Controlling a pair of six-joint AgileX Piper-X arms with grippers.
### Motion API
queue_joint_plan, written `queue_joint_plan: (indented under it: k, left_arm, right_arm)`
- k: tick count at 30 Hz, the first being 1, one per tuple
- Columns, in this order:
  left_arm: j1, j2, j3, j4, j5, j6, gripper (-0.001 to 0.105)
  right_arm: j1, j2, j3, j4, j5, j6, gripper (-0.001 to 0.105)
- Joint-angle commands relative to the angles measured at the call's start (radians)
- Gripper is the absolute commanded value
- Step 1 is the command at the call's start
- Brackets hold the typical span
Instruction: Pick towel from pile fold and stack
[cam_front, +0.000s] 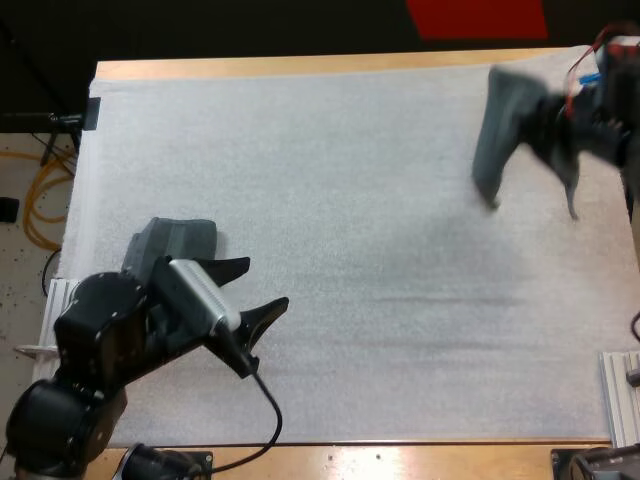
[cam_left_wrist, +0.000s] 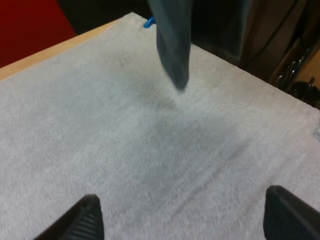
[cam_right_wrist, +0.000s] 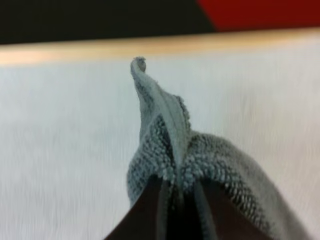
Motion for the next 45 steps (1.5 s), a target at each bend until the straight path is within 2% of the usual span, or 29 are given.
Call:
queue_joint_plan:
  k: [1, 5, 9, 17, 20, 22, 25, 27, 35, 38, 45]
  left_arm:
    - [-0.004, -0.018, -0.008, 0.003, 0.007, -0.005, 0.065]
    - [-0.004, -0.032, -0.008, 0.003, 0.007, -0.005, 0.065]
    - [-0.004, -0.033, -0.008, 0.003, 0.007, -0.005, 0.065]
    - [-0.004, -0.033, -0.008, 0.003, 0.007, -0.005, 0.065]
    - [-0.004, -0.033, -0.008, 0.003, 0.007, -0.005, 0.065]
    - [-0.004, -0.033, -0.008, 0.003, 0.007, -0.005, 0.065]
    - [-0.004, -0.033, -0.008, 0.003, 0.007, -0.005, 0.065]
    - [-0.004, -0.033, -0.008, 0.003, 0.007, -0.005, 0.065]
    - [-0.004, -0.033, -0.008, 0.003, 0.007, -0.005, 0.065]
    - [-0.004, -0.033, -0.008, 0.013, 0.007, -0.005, 0.065]
    - [-0.004, -0.033, -0.008, 0.114, 0.007, 0.017, 0.065]
  right_arm:
    - [0.035, 0.005, 0.053, 0.013, -0.007, 0.032, 0.000]
    - [0.141, 0.010, 0.179, -0.023, -0.008, 0.110, 0.000]
    - [0.314, 0.028, 0.285, -0.103, -0.010, 0.171, 0.000]
    - [0.609, 0.096, 0.312, -0.268, -0.010, 0.189, 0.002]
    - [0.674, 0.106, 0.312, -0.319, -0.010, 0.189, 0.017]
    - [0.701, 0.106, 0.312, -0.329, -0.011, 0.189, 0.037]
    - [0.707, 0.106, 0.309, -0.317, -0.011, 0.187, 0.063]
    - [0.704, 0.106, 0.309, -0.302, -0.007, 0.170, 0.070]
    - [0.685, 0.104, 0.308, -0.237, 0.139, 0.102, 0.070]
    - [0.637, 0.104, 0.308, -0.201, 0.155, 0.102, 0.070]
    - [0.420, 0.110, 0.321, -0.156, 0.126, 0.102, 0.070]
